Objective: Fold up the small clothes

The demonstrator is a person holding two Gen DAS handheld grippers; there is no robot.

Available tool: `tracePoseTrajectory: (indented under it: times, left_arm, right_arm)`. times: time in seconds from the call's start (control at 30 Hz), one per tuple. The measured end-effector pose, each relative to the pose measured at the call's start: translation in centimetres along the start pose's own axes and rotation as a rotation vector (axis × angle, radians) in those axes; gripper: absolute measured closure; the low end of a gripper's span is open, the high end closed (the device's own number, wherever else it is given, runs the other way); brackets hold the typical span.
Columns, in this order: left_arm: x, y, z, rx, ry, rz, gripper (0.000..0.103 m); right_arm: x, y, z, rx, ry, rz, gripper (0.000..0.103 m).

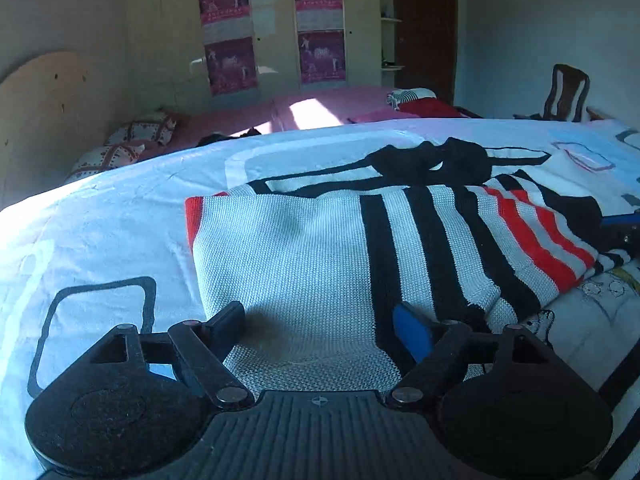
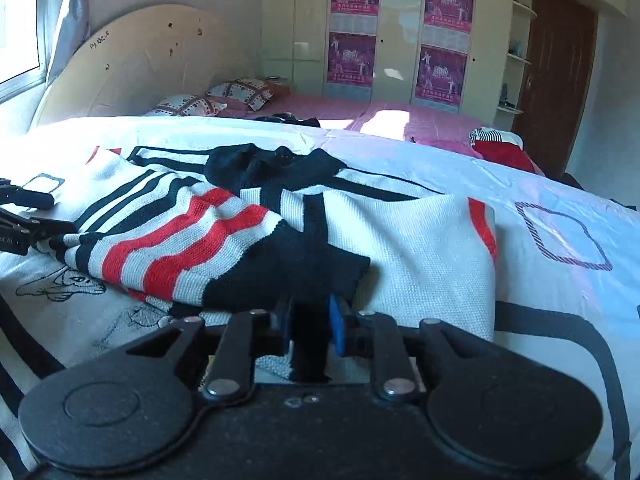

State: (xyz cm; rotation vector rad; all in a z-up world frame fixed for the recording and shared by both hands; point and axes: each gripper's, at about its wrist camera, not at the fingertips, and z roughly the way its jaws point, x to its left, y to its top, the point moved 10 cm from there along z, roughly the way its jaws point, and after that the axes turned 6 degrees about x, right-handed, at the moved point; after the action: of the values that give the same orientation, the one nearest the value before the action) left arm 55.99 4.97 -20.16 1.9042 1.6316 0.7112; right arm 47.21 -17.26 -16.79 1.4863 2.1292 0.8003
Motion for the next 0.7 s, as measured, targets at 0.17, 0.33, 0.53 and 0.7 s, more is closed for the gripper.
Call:
tracePoseTrajectory:
  times: [0.17,0.33,0.53,0.7]
  left_arm:
    - [0.4,-1.6,-5.1,-0.019,0.016,-0.092,0.022]
    - [0.2,-8.7,-10.6,0.065,-0.063,-0.249,0.022]
    - [-0.6,-17.4,-16.6,0.189,-0.178,-0.421,0.046]
    - [-2.1,-21.0,-19.1,0.228,-0.404,-0.545,0.046]
  right_arm:
    - [-1.7,-0.1,-5.3,-0.052,0.052,0.109,0.079]
    - [-4.2,-6.4,-10.7,0.014,0.181,0.244,0.076]
    - [-4.9,-15.6,-18.0,0.119,0.321,0.413,0.073]
    - [-3.6,-21.0,-20.8,0.192,0.404,0.612,0.067]
